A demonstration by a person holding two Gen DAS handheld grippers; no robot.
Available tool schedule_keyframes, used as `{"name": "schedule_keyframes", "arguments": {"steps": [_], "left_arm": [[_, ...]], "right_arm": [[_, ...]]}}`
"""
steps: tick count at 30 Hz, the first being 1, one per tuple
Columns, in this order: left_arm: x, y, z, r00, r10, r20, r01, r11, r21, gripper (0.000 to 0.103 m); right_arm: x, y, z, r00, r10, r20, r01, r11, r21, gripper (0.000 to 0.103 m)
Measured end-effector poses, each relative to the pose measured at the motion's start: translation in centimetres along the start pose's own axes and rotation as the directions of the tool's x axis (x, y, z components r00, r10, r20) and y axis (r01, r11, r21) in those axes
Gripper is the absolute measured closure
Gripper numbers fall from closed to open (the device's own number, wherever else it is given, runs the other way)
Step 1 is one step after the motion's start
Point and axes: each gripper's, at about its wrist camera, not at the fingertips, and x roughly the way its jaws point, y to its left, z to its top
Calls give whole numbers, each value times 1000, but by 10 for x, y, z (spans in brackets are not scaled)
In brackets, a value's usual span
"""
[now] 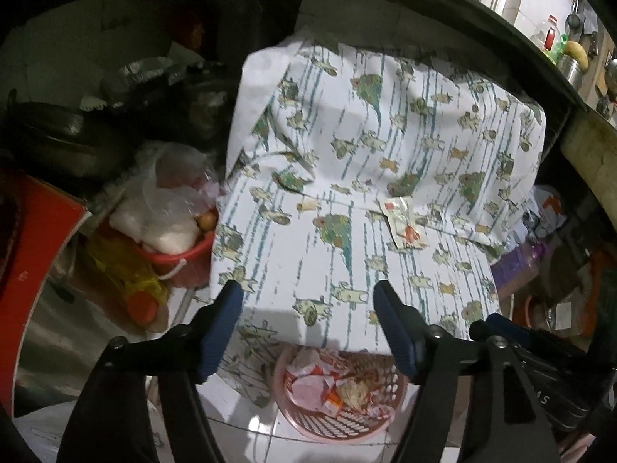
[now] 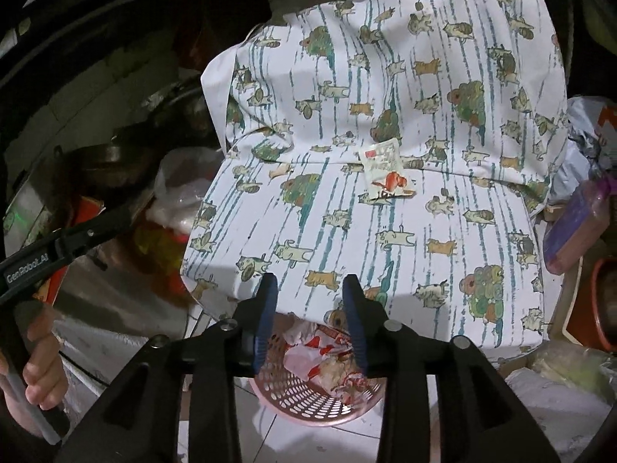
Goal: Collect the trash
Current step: 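Move both tools back over the cloth toward the clear snack packet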
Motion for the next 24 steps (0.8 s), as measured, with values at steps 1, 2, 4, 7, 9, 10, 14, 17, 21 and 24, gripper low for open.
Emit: {"name": "schedule_keyframes", "arguments": {"steps": [1, 2, 4, 7, 9, 10, 14, 17, 21, 24], "left_arm": [[-2, 0, 0, 1000, 10, 13, -10, 1000, 2, 25], [-4, 0, 1, 1000, 17, 24, -17, 1000, 4, 23], [-7, 0, 2, 998, 34, 44, -34, 999, 12, 18], [-9, -1, 4, 998, 28, 52, -30, 999, 27, 18], [-13, -1, 4, 997, 40, 66, -42, 999, 31, 18], [-15, -1, 5, 996, 45, 75, -48, 998, 36, 18], [-27, -3, 7, 990, 64, 126, -71, 996, 48, 18], [-34, -3, 8, 983, 78, 165, -88, 994, 57, 18], [-43, -6, 9, 973, 94, 212, -112, 991, 74, 18], [-46, -8, 9, 963, 117, 242, -140, 987, 80, 16]], "right_arm": [[-1, 1, 1, 1000, -6, 7, 6, 1000, 0, 64], [-1, 1, 1, 1000, -13, 15, 13, 1000, -1, 64], [-2, 3, 1, 999, -24, 25, 24, 1000, -11, 62], [-3, 6, 1, 998, -41, 41, 41, 999, -20, 55], [-3, 6, 1, 998, -47, 44, 48, 999, -24, 51], [-3, 5, 2, 998, -51, 47, 52, 998, -21, 49], [-6, 4, 3, 996, -58, 66, 59, 998, -16, 43], [-8, 3, 3, 994, -70, 80, 71, 997, -19, 36], [-7, 0, 4, 994, -73, 80, 74, 997, -6, 30], [-6, 0, 5, 992, -93, 86, 94, 995, -10, 28]]}}
